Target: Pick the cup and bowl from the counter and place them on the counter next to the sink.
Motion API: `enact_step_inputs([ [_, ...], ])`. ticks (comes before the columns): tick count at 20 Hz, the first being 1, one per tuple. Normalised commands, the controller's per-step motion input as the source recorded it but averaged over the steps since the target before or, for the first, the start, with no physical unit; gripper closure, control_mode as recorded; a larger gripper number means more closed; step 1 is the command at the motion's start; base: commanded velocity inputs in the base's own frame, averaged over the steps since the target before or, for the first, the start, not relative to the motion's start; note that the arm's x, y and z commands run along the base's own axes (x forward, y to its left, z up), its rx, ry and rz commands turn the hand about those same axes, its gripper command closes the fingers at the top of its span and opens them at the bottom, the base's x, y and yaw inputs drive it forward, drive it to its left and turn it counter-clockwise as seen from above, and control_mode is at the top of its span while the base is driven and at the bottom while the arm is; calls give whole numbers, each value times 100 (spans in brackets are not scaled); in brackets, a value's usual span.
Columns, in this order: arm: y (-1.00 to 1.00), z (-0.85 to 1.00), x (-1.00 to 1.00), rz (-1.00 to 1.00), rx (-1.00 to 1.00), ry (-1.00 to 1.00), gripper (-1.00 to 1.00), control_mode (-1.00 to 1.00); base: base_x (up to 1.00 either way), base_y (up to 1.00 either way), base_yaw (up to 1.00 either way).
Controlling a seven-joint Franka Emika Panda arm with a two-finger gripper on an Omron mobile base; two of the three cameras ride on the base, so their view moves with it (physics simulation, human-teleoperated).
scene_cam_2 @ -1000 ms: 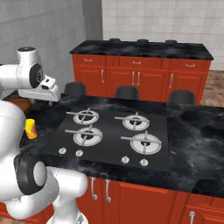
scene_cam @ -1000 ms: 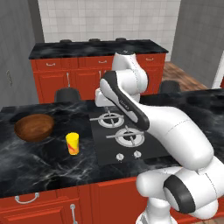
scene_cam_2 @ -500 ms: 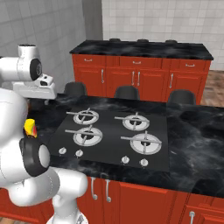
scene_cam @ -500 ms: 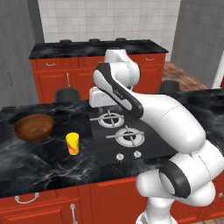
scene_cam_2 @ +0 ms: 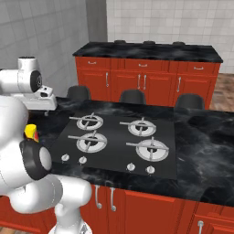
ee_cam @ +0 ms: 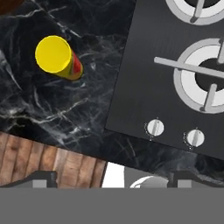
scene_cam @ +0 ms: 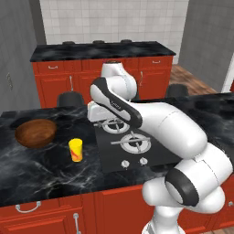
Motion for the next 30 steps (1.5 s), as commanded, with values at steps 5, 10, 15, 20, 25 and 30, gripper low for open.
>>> enact_step_inputs([
  [5, 38, -6, 13, 0, 3, 0, -100, -100, 0, 0, 0],
  [10, 39, -23, 30, 0, 0, 0, -100, -100, 0, 0, 0],
  [15, 41, -33, 35, 0, 0, 0, -100, -100, 0, 0, 0],
  [20, 42, -22, 33, 0, 0, 1, -100, -100, 0, 0, 0],
  [25, 39, -2, 22, 0, -1, 11, -100, -100, 0, 0, 0],
  [30, 11, -3, 23, -5, -2, 6, -100, -100, 0, 0, 0],
])
